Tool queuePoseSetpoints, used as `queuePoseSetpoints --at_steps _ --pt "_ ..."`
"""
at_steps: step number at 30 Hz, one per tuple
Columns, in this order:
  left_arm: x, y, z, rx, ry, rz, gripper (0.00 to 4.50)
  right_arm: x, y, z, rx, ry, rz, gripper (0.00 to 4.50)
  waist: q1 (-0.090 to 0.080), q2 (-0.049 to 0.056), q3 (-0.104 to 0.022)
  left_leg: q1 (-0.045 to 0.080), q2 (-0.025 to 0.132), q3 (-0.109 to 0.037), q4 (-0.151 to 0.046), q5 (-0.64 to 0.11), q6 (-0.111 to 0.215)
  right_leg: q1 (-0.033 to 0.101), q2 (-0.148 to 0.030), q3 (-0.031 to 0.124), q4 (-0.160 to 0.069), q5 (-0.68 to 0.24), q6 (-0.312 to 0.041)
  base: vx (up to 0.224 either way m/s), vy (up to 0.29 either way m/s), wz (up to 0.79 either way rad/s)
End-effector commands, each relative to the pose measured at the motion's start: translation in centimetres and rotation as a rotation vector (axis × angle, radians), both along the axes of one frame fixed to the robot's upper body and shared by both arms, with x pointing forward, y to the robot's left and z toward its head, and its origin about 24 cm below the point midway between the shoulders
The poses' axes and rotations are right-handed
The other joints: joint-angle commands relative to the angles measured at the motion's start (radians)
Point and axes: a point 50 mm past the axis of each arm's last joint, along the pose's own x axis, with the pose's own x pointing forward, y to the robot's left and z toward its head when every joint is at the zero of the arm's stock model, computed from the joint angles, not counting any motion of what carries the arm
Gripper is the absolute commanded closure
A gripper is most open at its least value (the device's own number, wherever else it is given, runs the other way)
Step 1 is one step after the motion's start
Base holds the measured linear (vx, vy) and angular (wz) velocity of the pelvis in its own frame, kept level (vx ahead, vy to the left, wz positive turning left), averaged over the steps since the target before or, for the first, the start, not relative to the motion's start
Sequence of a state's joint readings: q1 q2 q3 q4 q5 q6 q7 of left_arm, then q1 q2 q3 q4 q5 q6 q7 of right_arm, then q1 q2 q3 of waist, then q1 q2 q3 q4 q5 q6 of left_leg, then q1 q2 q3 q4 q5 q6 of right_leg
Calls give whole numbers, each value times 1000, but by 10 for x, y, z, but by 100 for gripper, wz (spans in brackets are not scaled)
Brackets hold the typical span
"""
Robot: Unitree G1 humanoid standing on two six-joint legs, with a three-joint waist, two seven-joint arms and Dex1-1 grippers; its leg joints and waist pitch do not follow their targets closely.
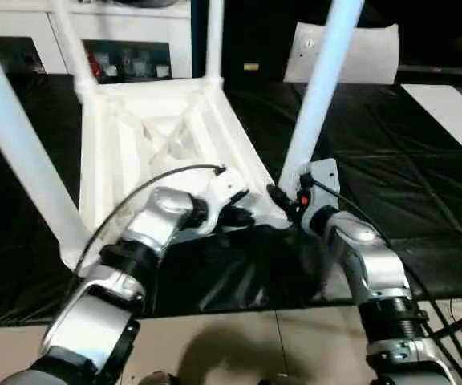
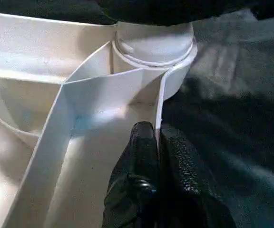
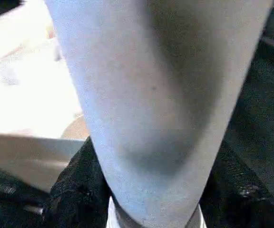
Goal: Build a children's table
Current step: Rotate leg to tighten
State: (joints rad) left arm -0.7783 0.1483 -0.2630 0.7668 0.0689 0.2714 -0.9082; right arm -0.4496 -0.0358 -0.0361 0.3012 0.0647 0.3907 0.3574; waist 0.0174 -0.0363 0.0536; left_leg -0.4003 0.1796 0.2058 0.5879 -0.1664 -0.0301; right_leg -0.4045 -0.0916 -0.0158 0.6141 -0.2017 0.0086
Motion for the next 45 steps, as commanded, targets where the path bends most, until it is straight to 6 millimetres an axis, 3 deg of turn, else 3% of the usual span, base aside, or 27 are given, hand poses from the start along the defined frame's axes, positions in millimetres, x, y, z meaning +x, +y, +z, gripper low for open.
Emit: queuePoseSetpoints --at_steps 1,3,4,7,8,10,15,17,22,26,29,30,33,35,36,41,42,43,45 --pt "2 -36 19 -95 -84 12 450 -15 74 6 92 5 279 249 5 2 -65 28 40 -22 -64 -116 46 41 -40 22 -62 15 -232 0 0 0" --pt "2 -34 19 -91 -86 5 450 -17 73 5 85 -3 292 249 7 3 -64 29 40 -21 -63 -112 63 43 -41 22 -63 34 -242 0 0 0" --pt "2 -33 19 -88 -87 2 450 -17 72 4 92 -2 294 197 7 3 -64 30 41 -21 -64 -117 65 43 -41 22 -64 28 -244 0 0 0" --pt "2 -27 17 -72 -91 3 450 -17 67 5 102 -3 271 178 5 6 -60 34 44 -22 -69 -169 50 41 -42 22 -71 -44 -242 0 0 0" --pt "2 -23 16 -65 -88 -3 450 -16 62 6 103 -10 272 163 7 12 -60 35 45 -23 -70 -176 44 41 -42 22 -71 -52 -240 0 0 0" --pt "1 -18 15 -57 -87 -11 450 -16 58 7 102 -22 276 137 7 9 -60 35 46 -23 -71 -187 35 41 -42 23 -71 -55 -239 0 0 0" --pt "-5 7 8 3 -87 -120 450 -22 30 7 55 -67 400 94 7 10 -61 31 46 -22 -67 -164 57 47 -42 23 -65 17 -244 0 0 0" --pt "-8 19 6 29 -76 -195 450 -26 16 7 16 -82 491 75 8 6 -61 32 47 -21 -67 -174 59 47 -44 22 -67 -9 -253 0 0 0" --pt "-17 36 4 77 -56 -368 450 -35 -1 6 -24 -83 651 32 13 10 -61 36 50 -22 -67 -188 58 43 -43 22 -65 -15 -263 0 0 0" --pt "-27 49 3 127 -21 -543 450 -41 -9 7 -49 -74 797 32 20 13 -60 40 53 -19 -67 -204 53 40 -43 23 -63 -22 -273 0 0 0" --pt "-30 53 5 124 4 -597 450 -43 -14 8 -35 -61 874 32 36 14 -61 43 57 -16 -68 -200 47 39 -42 20 -57 -8 -284 0 0 0" --pt "-31 55 5 128 16 -613 450 -43 -15 9 -27 -55 899 58 39 13 -62 44 57 -15 -66 -201 47 38 -43 20 -56 -6 -286 0 0 0" --pt "-33 60 6 152 38 -671 450 -43 -17 9 -5 -25 970 69 47 12 -61 43 58 -15 -68 -207 41 39 -44 19 -55 -22 -287 0 0 0" --pt "-34 61 6 155 43 -686 450 -43 -18 9 -3 -17 988 101 50 12 -60 42 57 -15 -68 -212 36 37 -46 19 -55 -39 -284 0 0 0" --pt "-34 61 7 156 49 -696 450 -43 -18 9 -4 -12 1003 101 51 7 -60 42 57 -14 -68 -214 34 36 -46 20 -56 -46 -282 0 0 0" --pt "-36 63 8 151 74 -729 450 -43 -18 7 -2 21 1053 153 59 9 -62 43 57 -13 -67 -204 29 35 -47 20 -55 -50 -281 0 0 0" --pt "-36 63 8 151 74 -730 450 -42 -18 6 -1 22 1058 157 59 2 -63 43 57 -13 -66 -199 31 36 -47 20 -54 -47 -282 0 0 0" --pt "-36 63 8 151 74 -730 450 -42 -18 6 -1 22 1058 165 64 6 -63 43 57 -13 -65 -195 34 34 -48 20 -53 -45 -282 0 0 0" --pt "-36 63 7 155 71 -733 450 -42 -17 6 5 27 1072 188 66 4 -63 42 57 -13 -65 -187 36 35 -47 19 -52 -39 -280 0 0 0"
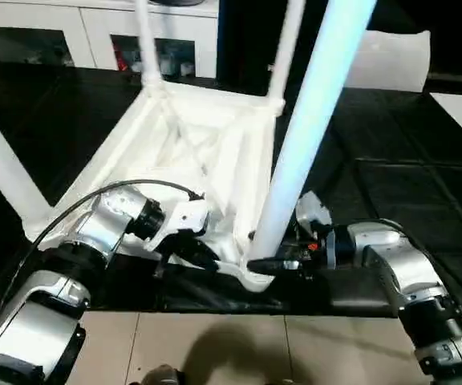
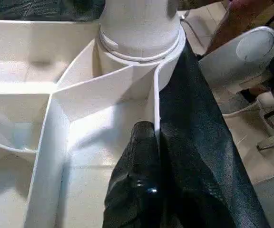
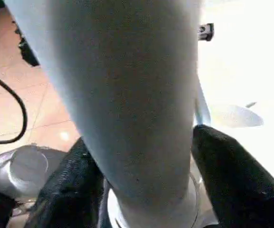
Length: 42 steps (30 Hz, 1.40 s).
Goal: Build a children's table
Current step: Rotate leg to tighten
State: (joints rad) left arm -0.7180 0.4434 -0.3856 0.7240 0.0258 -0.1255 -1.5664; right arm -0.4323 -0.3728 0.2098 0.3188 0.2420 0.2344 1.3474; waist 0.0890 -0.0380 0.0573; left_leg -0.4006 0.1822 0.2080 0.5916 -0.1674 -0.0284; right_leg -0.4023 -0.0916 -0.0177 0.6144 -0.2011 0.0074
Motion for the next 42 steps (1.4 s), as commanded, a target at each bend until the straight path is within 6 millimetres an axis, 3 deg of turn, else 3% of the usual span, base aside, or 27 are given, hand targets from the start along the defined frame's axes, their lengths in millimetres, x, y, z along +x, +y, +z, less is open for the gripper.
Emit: queuePoseSetpoints --at_steps 1,5,11,15,17,19,22,23,25,27,29,31,32,33,35,36,40,42 --pt "-3 -6 -1 34 21 -83 450 2 -2 3 -2 -7 10 196 -5 5 -67 42 54 -15 -69 -186 34 33 -47 21 -52 -39 -277 0 0 0" --pt "-4 -5 -2 39 18 -86 450 2 -1 3 2 3 33 236 -5 2 -69 42 54 -15 -68 -179 36 34 -48 21 -52 -45 -276 0 0 0" --pt "-4 -6 -2 25 30 -77 450 -1 -1 2 17 29 34 248 -4 1 -71 41 54 -14 -66 -169 37 35 -47 21 -50 -39 -275 0 0 0" --pt "3 -18 2 -63 41 50 450 1 6 3 66 56 -99 249 -4 2 -71 41 53 -13 -66 -162 35 34 -46 21 -48 -35 -278 0 0 0" --pt "9 -30 3 -117 29 155 450 4 13 -2 56 45 -207 249 -5 2 -68 42 53 -15 -69 -205 17 30 -49 23 -57 -104 -268 0 0 0" --pt "13 -39 3 -148 18 226 450 8 18 -7 36 34 -308 249 -16 3 -63 42 51 -22 -77 -291 -33 26 -53 27 -71 -242 -232 0 0 0" --pt "26 -68 3 -219 -12 444 450 19 35 -17 29 76 -618 251 -42 -1 -59 43 46 -33 -82 -371 -86 16 -53 25 -81 -394 -183 0 0 0" --pt "28 -74 3 -232 -14 486 450 21 39 -19 28 91 -677 251 -54 -3 -63 40 45 -38 -83 -368 -93 18 -54 24 -82 -399 -173 0 0 0" --pt "31 -88 3 -249 -23 563 450 25 46 -22 7 118 -810 252 -66 -2 -63 29 42 -37 -85 -337 -74 27 -50 23 -85 -352 -164 0 0 0" --pt "34 -98 5 -262 -40 626 450 27 54 -22 17 141 -897 252 -70 -4 -64 39 40 -31 -80 -341 -59 18 -47 26 -91 -335 -167 0 0 0" --pt "36 -105 7 -277 -54 670 450 29 62 -21 31 144 -932 252 -67 -2 -65 38 39 -29 -77 -313 -33 21 -48 30 -94 -315 -166 0 0 0" --pt "36 -116 8 -287 -66 706 450 30 75 -17 57 159 -971 252 -65 -1 -67 39 39 -29 -77 -290 -27 23 -45 28 -91 -275 -169 0 0 0" --pt "36 -119 8 -285 -73 707 450 30 79 -16 74 161 -967 252 -64 6 -67 40 40 -28 -78 -287 -26 22 -44 29 -90 -259 -173 0 0 0" --pt "35 -119 7 -275 -84 698 450 31 80 -14 84 151 -962 252 -62 4 -69 39 40 -28 -79 -276 -22 26 -42 27 -87 -226 -175 0 0 0" --pt "35 -119 6 -263 -92 692 450 31 79 -13 91 145 -962 197 -61 3 -69 38 40 -27 -78 -252 -6 30 -41 27 -84 -175 -183 0 0 0" --pt "35 -117 6 -255 -97 690 450 31 78 -12 93 141 -966 197 -60 4 -69 38 39 -26 -78 -248 -3 30 -41 27 -84 -170 -184 0 0 0" --pt "35 -108 2 -217 -122 675 450 30 70 -11 95 118 -970 155 -60 3 -66 39 40 -27 -81 -274 -6 29 -44 27 -90 -223 -177 0 0 0" --pt "34 -90 -1 -196 -124 628 450 26 53 -10 92 55 -913 142 -56 1 -67 39 42 -28 -82 -286 -7 30 -45 27 -91 -240 -164 0 0 0"
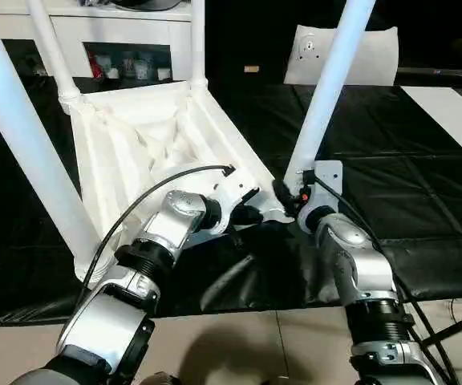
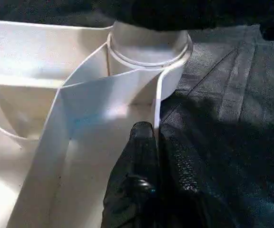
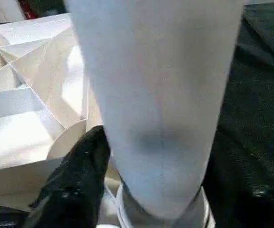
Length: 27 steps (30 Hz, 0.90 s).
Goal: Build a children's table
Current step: Rotate leg to tighten
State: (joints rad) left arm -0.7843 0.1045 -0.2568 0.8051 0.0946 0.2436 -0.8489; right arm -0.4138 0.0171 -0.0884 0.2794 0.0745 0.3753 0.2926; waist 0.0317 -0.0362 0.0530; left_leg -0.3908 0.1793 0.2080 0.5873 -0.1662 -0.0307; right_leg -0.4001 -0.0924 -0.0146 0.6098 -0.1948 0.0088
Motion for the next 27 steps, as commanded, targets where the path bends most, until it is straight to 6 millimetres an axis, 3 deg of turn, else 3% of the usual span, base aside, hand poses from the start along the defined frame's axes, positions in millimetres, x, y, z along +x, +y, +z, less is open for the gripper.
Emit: queuePoseSetpoints --at_steps 1,7,9,10,11,15,16,20,23,25,27 --pt "1 -10 13 -42 -74 -40 450 -13 39 -2 64 5 248 129 1 -1 -63 27 46 -28 -77 -271 2 30 -44 25 -84 -218 -166 0 0 0" --pt "-1 22 9 17 -88 -135 450 -29 -3 -1 -9 -51 403 73 9 -4 -62 24 47 -26 -73 -233 34 35 -46 24 -80 -166 -183 0 0 0" --pt "-1 31 10 41 -101 -160 450 -36 -24 -1 -2 -41 421 51 6 -6 -62 22 47 -25 -72 -239 37 36 -45 25 -78 -169 -188 0 0 0" --pt "-1 31 10 41 -101 -160 450 -36 -24 -1 -2 -41 421 51 6 -8 -62 23 47 -25 -73 -246 40 35 -45 24 -81 -179 -188 0 0 0" --pt "-2 37 10 54 -109 -183 450 -42 -39 -1 -4 -40 437 38 5 -7 -61 22 48 -27 -73 -255 38 36 -46 23 -81 -199 -190 0 0 0" --pt "1 47 11 82 -141 -194 450 -55 -60 5 27 -47 475 3 5 -1 -61 25 49 -26 -72 -267 33 31 -44 23 -81 -196 -203 0 0 0" --pt "2 48 11 88 -152 -195 450 -58 -63 6 39 -49 487 3 7 -5 -62 25 49 -25 -71 -270 37 34 -43 24 -83 -192 -199 0 0 0" --pt "3 50 11 99 -187 -195 450 -66 -65 13 73 -55 535 3 5 -5 -60 23 50 -27 -72 -280 36 32 -44 23 -83 -208 -198 0 0 0" --pt "4 48 14 -10 -150 -162 450 -73 -50 35 238 -101 633 3 8 3 -59 25 50 -29 -75 -293 31 31 -47 23 -85 -246 -193 0 0 0" --pt "5 46 20 -96 -144 -122 406 -71 -42 44 275 -137 647 0 7 1 -60 27 51 -29 -75 -291 19 28 -47 23 -83 -246 -199 0 0 0" --pt "6 46 24 -165 -135 -96 392 -68 -36 52 306 -172 649 0 8 6 -62 29 50 -27 -73 -283 11 24 -47 22 -80 -223 -224 0 0 0"
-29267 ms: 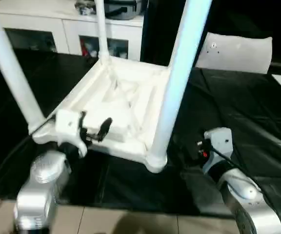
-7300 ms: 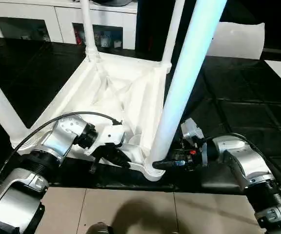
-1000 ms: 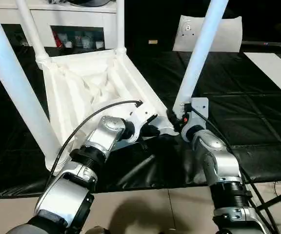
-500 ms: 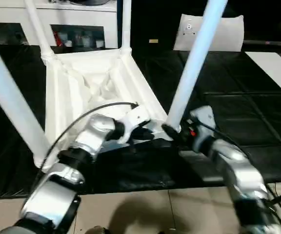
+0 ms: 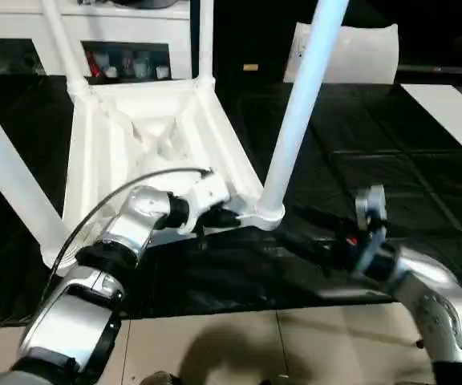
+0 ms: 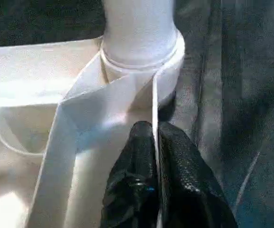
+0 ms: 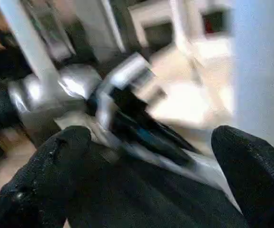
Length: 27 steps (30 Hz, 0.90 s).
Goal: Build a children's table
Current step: Rotate leg to tighten
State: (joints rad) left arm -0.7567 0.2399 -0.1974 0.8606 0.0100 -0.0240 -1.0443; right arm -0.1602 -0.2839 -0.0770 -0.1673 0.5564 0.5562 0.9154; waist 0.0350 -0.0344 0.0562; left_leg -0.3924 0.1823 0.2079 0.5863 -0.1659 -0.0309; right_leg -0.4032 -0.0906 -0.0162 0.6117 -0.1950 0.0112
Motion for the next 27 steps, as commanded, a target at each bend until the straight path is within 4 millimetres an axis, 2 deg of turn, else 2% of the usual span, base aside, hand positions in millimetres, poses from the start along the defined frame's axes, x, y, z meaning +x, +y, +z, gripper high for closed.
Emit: queuePoseSetpoints --at_steps 1,4,5,6,7,8,11,13,14,15,16,17,18,19,20,21,24,25,26,27 --pt "5 -1 17 -75 -40 13 384 3 0 13 21 -40 -9 0 6 5 -66 32 49 -27 -72 -280 9 27 -47 24 -81 -210 -233 0 0 0" --pt "2 4 23 -192 -32 47 352 17 14 30 86 -90 -61 0 5 11 -66 30 47 -27 -75 -264 -1 27 -44 23 -70 -142 -245 0 0 0" --pt "1 5 24 -201 -30 49 344 19 14 31 88 -94 -70 0 1 8 -67 27 46 -26 -75 -258 -2 30 -43 22 -69 -135 -245 0 0 0" --pt "-3 7 25 -231 -23 61 344 26 17 34 92 -106 -107 0 4 12 -68 34 47 -24 -72 -250 -3 27 -43 23 -69 -120 -245 0 0 0" --pt "-3 7 25 -231 -23 61 332 26 17 34 92 -106 -107 0 2 12 -68 30 49 -26 -74 -241 -6 30 -45 22 -65 -107 -251 0 0 0" --pt "-9 10 25 -270 -7 77 308 33 19 39 104 -112 -143 0 3 16 -68 30 46 -23 -73 -231 -8 31 -42 22 -64 -90 -251 0 0 0" --pt "-21 14 23 -312 13 95 302 38 22 42 111 -115 -167 0 3 18 -69 31 47 -22 -73 -226 -10 33 -40 22 -62 -77 -247 0 0 0" --pt "-43 19 20 -359 48 112 274 46 22 41 74 -112 -228 0 0 20 -64 29 51 -23 -81 -257 -27 31 -40 22 -65 -113 -240 0 0 0" --pt "-56 21 19 -373 67 112 274 50 20 40 61 -116 -263 0 -5 19 -59 30 51 -23 -83 -292 -38 26 -38 23 -70 -165 -231 0 0 0" --pt "-57 21 19 -373 68 112 265 51 20 40 61 -116 -265 0 -3 22 -59 36 51 -21 -82 -317 -46 21 -37 24 -74 -201 -224 0 0 0" --pt "-62 22 18 -370 74 112 262 53 19 39 49 -115 -291 0 -4 20 -55 37 46 -21 -83 -355 -54 16 -34 26 -84 -278 -193 0 0 0" --pt "-69 24 16 -363 80 114 254 56 16 38 29 -117 -328 0 0 24 -56 42 50 -24 -82 -372 -66 13 -38 26 -83 -301 -184 0 0 0" --pt "-74 26 15 -357 83 119 244 59 15 37 11 -120 -355 0 -4 19 -50 38 48 -26 -87 -400 -73 11 -35 26 -90 -362 -155 0 0 0" --pt "-83 30 12 -340 91 120 233 65 11 34 -15 -111 -425 0 -4 18 -51 43 49 -29 -87 -413 -85 5 -36 28 -91 -381 -141 0 0 0" --pt "-98 39 6 -317 108 139 227 74 3 30 -60 -110 -541 0 -10 19 -47 34 48 -33 -91 -417 -90 8 -37 26 -90 -399 -131 0 0 0" --pt "-106 44 4 -308 119 152 221 78 0 28 -83 -106 -600 0 -12 20 -47 34 48 -33 -93 -419 -96 7 -37 26 -91 -405 -127 0 0 0" --pt "-116 53 3 -296 139 180 200 81 -4 24 -115 -98 -656 0 -7 24 -47 60 42 -23 -82 -477 -109 -19 -23 33 -103 -424 -98 0 0 0" --pt "-130 66 1 -260 177 194 189 81 -6 17 -160 -86 -684 0 -9 17 -46 52 42 -27 -86 -479 -108 -11 -21 31 -98 -405 -94 0 0 0" --pt "-130 67 1 -259 179 194 182 81 -6 17 -162 -86 -685 0 -10 20 -47 37 41 -31 -94 -452 -99 3 -21 28 -89 -370 -92 0 0 0" --pt "-135 71 0 -245 192 195 179 81 -7 15 -178 -83 -692 0 -10 19 -47 40 42 -29 -93 -445 -96 -2 -19 29 -89 -358 -89 0 0 0"
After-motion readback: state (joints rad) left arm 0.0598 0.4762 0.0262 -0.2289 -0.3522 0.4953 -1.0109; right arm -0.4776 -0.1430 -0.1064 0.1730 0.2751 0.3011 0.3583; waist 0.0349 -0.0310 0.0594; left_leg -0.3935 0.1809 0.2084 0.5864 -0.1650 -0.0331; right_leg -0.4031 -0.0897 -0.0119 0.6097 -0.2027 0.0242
